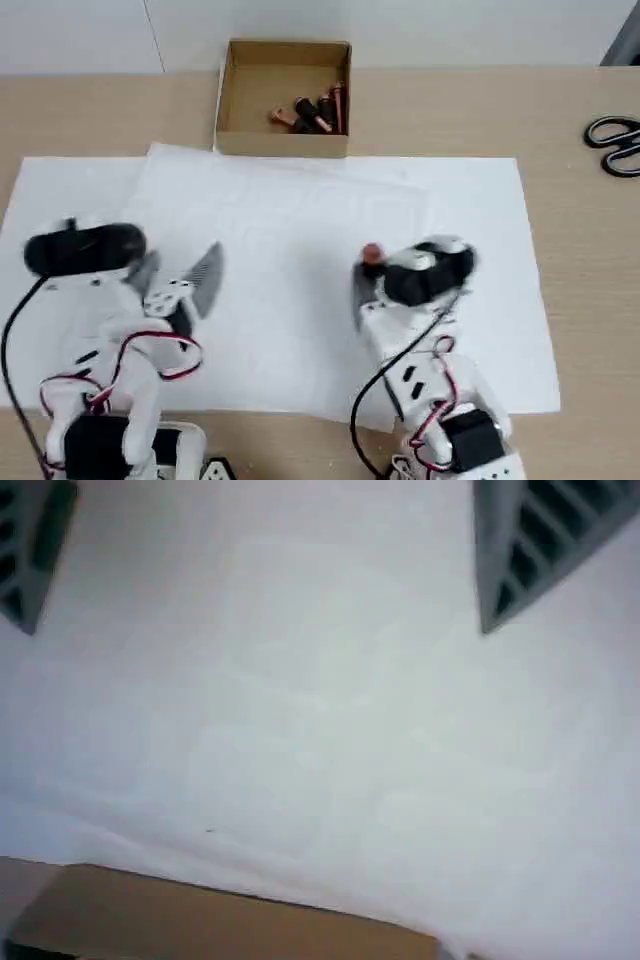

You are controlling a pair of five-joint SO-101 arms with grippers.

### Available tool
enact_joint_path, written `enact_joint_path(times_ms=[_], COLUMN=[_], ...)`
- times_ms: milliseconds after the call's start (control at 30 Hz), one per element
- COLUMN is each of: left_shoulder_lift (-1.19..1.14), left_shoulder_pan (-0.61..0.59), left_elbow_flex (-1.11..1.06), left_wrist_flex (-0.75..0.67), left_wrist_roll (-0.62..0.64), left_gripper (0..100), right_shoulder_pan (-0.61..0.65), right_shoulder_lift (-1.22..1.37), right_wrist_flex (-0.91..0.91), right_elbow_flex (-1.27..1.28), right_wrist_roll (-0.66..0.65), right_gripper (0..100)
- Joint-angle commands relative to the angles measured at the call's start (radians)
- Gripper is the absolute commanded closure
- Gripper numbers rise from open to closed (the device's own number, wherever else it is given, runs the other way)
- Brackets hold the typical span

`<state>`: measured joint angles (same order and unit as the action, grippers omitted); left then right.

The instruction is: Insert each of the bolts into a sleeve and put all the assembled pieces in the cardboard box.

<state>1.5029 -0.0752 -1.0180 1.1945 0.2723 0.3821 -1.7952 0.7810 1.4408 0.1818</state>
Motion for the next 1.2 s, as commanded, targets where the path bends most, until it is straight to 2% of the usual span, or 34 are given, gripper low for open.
enact_joint_path(times_ms=[0,167,367,533,633,967,1167], left_shoulder_lift=[0.055,0.115,0.215,0.321,0.316,0.316,0.316], left_shoulder_pan=[-0.069,-0.069,-0.072,-0.072,-0.072,-0.066,-0.071], left_elbow_flex=[-0.044,-0.093,-0.185,-0.262,-0.306,-0.357,-0.412], left_wrist_flex=[0.005,-0.031,-0.127,-0.127,-0.129,-0.130,-0.129], left_wrist_roll=[-0.014,0.049,0.100,0.100,0.097,0.095,0.097], left_gripper=[73,73,73,74,74,73,73], right_shoulder_pan=[-0.097,-0.145,-0.142,-0.145,-0.145,-0.085,-0.067], right_shoulder_lift=[0.019,0.277,0.785,1.219,1.481,2.175,2.470], right_wrist_flex=[-0.061,-0.065,-0.068,-0.077,-0.166,-0.438,-0.638], right_elbow_flex=[-0.183,-0.549,-1.068,-1.409,-1.582,-2.019,-2.119], right_wrist_roll=[0.003,0.003,0.003,0.005,0.006,0.003,-0.092], right_gripper=[99.5,99.5,99.5,99.5,99.5,99.5,99.5])
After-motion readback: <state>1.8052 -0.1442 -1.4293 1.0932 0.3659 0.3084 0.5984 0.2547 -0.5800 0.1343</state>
